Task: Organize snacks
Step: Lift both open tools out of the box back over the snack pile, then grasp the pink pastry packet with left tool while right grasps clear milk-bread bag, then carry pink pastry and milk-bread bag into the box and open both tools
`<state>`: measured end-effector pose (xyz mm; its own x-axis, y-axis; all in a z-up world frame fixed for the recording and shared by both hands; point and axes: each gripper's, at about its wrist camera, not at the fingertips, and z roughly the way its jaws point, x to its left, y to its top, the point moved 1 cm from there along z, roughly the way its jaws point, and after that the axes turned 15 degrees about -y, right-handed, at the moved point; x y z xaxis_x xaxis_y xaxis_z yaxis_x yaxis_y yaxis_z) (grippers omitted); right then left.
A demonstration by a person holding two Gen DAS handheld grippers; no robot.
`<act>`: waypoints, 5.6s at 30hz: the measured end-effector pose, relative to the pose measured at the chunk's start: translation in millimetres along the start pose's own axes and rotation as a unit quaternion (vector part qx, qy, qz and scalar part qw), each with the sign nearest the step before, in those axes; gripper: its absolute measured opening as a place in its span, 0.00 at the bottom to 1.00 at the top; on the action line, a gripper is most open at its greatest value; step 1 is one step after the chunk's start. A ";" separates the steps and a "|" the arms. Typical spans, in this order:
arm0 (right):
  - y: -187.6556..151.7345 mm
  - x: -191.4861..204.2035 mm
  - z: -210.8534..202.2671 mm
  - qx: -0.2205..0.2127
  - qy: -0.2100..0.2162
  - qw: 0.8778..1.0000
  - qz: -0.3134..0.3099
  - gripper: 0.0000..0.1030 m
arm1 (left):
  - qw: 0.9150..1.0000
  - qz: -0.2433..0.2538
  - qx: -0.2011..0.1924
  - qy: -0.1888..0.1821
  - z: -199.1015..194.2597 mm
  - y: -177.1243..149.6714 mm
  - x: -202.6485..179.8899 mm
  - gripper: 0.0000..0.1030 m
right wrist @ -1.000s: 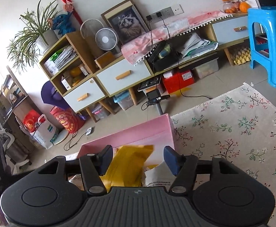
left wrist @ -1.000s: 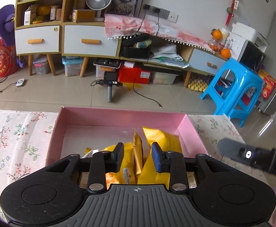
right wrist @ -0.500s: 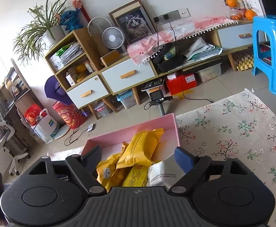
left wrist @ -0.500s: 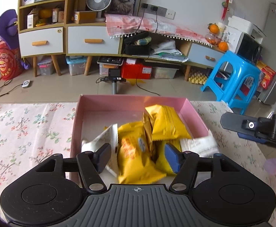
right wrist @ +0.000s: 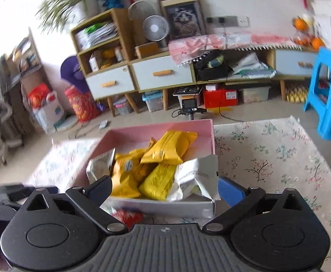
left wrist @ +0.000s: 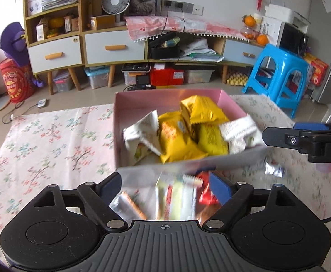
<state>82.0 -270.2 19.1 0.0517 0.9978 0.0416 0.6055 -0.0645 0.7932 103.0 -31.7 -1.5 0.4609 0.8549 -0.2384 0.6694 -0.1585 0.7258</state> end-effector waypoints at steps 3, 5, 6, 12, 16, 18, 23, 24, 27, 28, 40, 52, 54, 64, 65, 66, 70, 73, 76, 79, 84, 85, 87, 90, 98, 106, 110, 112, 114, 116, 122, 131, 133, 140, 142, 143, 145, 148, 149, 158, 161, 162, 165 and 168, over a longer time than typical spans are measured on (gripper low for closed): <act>-9.3 9.3 -6.3 -0.010 -0.011 0.999 -0.043 0.90 | 1.000 0.014 0.005 0.010 -9.8 -13.1 0.0 0.87; -16.2 12.9 -10.0 -0.012 -0.011 0.998 -0.059 0.91 | 1.000 0.021 0.009 0.015 -14.5 -21.9 0.5 0.89; -19.6 13.9 -11.5 -0.012 -0.010 0.998 -0.063 0.91 | 1.000 0.025 0.010 0.016 -16.3 -26.5 1.1 0.89; -41.4 22.6 -19.0 -0.006 0.000 0.996 -0.084 0.91 | 0.999 0.049 0.003 0.022 -26.5 -55.7 6.6 0.90; -56.8 27.0 -22.8 0.003 0.006 0.997 -0.081 0.91 | 0.998 0.058 0.004 0.019 -31.4 -66.7 9.6 0.93; -63.2 27.6 -24.1 0.005 0.005 0.997 -0.083 0.91 | 0.999 0.051 0.000 0.019 -35.3 -75.0 14.1 0.93; -79.2 29.3 -23.7 0.000 0.000 0.995 -0.099 0.91 | 0.998 0.051 0.011 0.020 -40.8 -93.9 24.8 0.93; -82.6 29.9 -22.3 0.003 0.000 0.995 -0.102 0.91 | 0.998 0.055 0.014 0.023 -42.3 -97.5 26.3 0.94; -90.6 33.7 -19.3 0.012 0.007 0.994 -0.108 0.91 | 0.997 0.066 0.018 0.031 -46.5 -104.8 32.2 0.94; -93.0 35.9 -18.5 0.015 0.012 0.993 -0.115 0.91 | 0.997 0.067 0.019 0.033 -47.6 -106.6 35.1 0.94; -109.0 62.6 -7.2 0.037 0.072 0.983 -0.166 0.91 | 0.997 0.061 0.028 0.030 -45.3 -107.5 63.4 0.95; -116.0 75.0 -19.3 0.044 0.144 0.972 -0.179 0.91 | 0.999 -0.004 0.037 0.021 -43.3 -108.1 89.5 0.95; -116.7 77.8 -24.7 0.047 0.159 0.969 -0.182 0.91 | 0.999 -0.007 0.039 0.017 -45.0 -108.4 89.3 0.95; -131.7 103.2 -53.6 0.079 0.223 0.929 -0.284 0.91 | 0.998 0.013 0.069 0.007 -50.0 -111.8 82.4 0.94; -133.1 104.5 -54.4 0.071 0.215 0.929 -0.294 0.91 | 0.998 0.013 0.068 0.009 -49.9 -111.2 83.2 0.94; -133.5 104.8 -54.0 0.066 0.205 0.929 -0.299 0.91 | 0.998 0.014 0.066 0.012 -49.6 -110.5 84.2 0.94; -126.7 102.0 -44.2 0.059 0.177 0.940 -0.287 0.90 | 0.998 0.006 0.061 0.018 -48.2 -108.0 91.5 0.94; -120.4 100.8 -35.3 0.056 0.163 0.945 -0.278 0.87 | 0.998 -0.003 0.055 0.020 -47.1 -106.6 96.4 0.93; -116.4 102.6 -26.4 0.055 0.158 0.947 -0.275 0.83 | 0.998 -0.007 0.050 0.022 -47.4 -106.0 98.0 0.91; -115.8 104.7 -23.1 0.051 0.157 0.946 -0.277 0.84 | 0.999 -0.006 0.045 0.023 -48.0 -105.5 97.7 0.85; -117.9 110.5 -27.1 0.052 0.174 0.936 -0.303 0.81 | 0.998 -0.016 0.044 0.037 -50.4 -102.6 96.2 0.67; -117.7 110.5 -29.1 0.056 0.182 0.933 -0.304 0.80 | 0.998 -0.020 0.046 0.040 -51.1 -101.6 96.3 0.61; -116.5 111.5 -33.3 0.066 0.200 0.928 -0.306 0.77 | 0.998 -0.030 0.047 0.043 -52.6 -100.2 97.1 0.54; -115.8 114.4 -40.0 0.078 0.222 0.920 -0.314 0.72 | 0.997 -0.040 0.048 0.047 -54.8 -99.8 99.4 0.46; -109.4 117.4 -36.0 0.060 0.196 0.927 -0.312 0.73 | 0.998 -0.031 0.042 0.041 -54.0 -100.2 101.5 0.46; -120.6 135.7 -34.1 0.054 0.196 0.922 -0.331 0.52 | 0.998 -0.024 0.033 0.040 -49.4 -98.3 100.1 0.45; -120.7 136.9 -37.8 0.050 0.201 0.922 -0.326 0.29 | 0.999 -0.022 0.032 0.038 -49.2 -97.9 97.3 0.35; -118.8 137.3 -40.4 0.051 0.201 0.922 -0.327 0.21 | 0.999 -0.028 0.030 0.035 -49.5 -97.1 97.2 0.31; -118.9 137.9 -42.4 0.046 0.197 0.922 -0.331 0.17 | 0.998 -0.037 0.028 0.035 -50.4 -96.4 97.7 0.29; -118.2 137.4 -44.2 0.041 0.195 0.922 -0.331 0.14 | 0.998 -0.046 0.024 0.035 -51.8 -95.8 99.0 0.29; -110.7 132.5 -45.4 0.039 0.197 0.929 -0.310 0.10 | 0.997 -0.069 0.009 0.037 -57.9 -91.9 102.7 0.29; -101.9 132.5 -51.6 0.028 0.208 0.932 -0.296 0.09 | 0.996 -0.079 -0.013 0.037 -65.7 -81.0 99.6 0.29; -99.1 133.6 -54.7 0.023 0.212 0.932 -0.292 0.09 | 0.996 -0.079 -0.017 0.037 -66.6 -77.7 97.2 0.29; -84.1 131.3 -59.5 0.006 0.208 0.939 -0.273 0.09 | 0.996 -0.083 -0.026 0.036 -65.7 -63.6 90.8 0.29; -77.2 128.3 -58.7 0.000 0.201 0.944 -0.263 0.09 | 0.995 -0.086 -0.027 0.036 -64.5 -59.8 88.9 0.29; -73.9 126.8 -58.0 -0.003 0.197 0.946 -0.257 0.09 | 0.995 -0.087 -0.027 0.035 -64.0 -57.5 87.3 0.29; -65.9 123.4 -55.4 -0.008 0.186 0.951 -0.246 0.09 | 0.995 -0.089 -0.030 0.033 -63.5 -52.9 83.7 0.29; -53.7 117.5 -49.3 -0.013 0.172 0.959 -0.224 0.09 | 0.995 -0.092 -0.034 0.026 -62.3 -44.6 76.6 0.29; -49.6 115.5 -47.2 -0.015 0.168 0.962 -0.216 0.09 | 0.995 -0.092 -0.036 0.024 -61.9 -42.0 74.1 0.29; -12.5 88.8 -24.7 -0.022 0.133 0.981 -0.142 0.09 | 0.992 -0.111 -0.053 -0.001 -46.3 -17.7 63.4 0.29; -3.5 78.3 -13.2 -0.015 0.121 0.987 -0.109 0.09 | 0.994 -0.100 -0.054 -0.005 -38.2 -9.9 57.9 0.29; -1.6 73.4 -10.4 -0.012 0.116 0.988 -0.098 0.09 | 0.994 -0.097 -0.054 -0.008 -34.9 -7.2 56.1 0.29; 2.7 62.1 -2.9 -0.008 0.108 0.991 -0.075 0.09 | 0.994 -0.091 -0.051 -0.014 -21.7 2.8 51.9 0.29; 7.7 49.4 4.6 -0.003 0.099 0.994 -0.054 0.09 | 0.994 -0.091 -0.050 -0.024 -6.1 12.4 49.7 0.29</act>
<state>92.8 -221.5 24.5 -0.1700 0.9827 0.0741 0.5939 0.0421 0.8034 130.6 11.9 -0.4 0.3670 0.8397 -0.4004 0.6846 0.0476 0.7274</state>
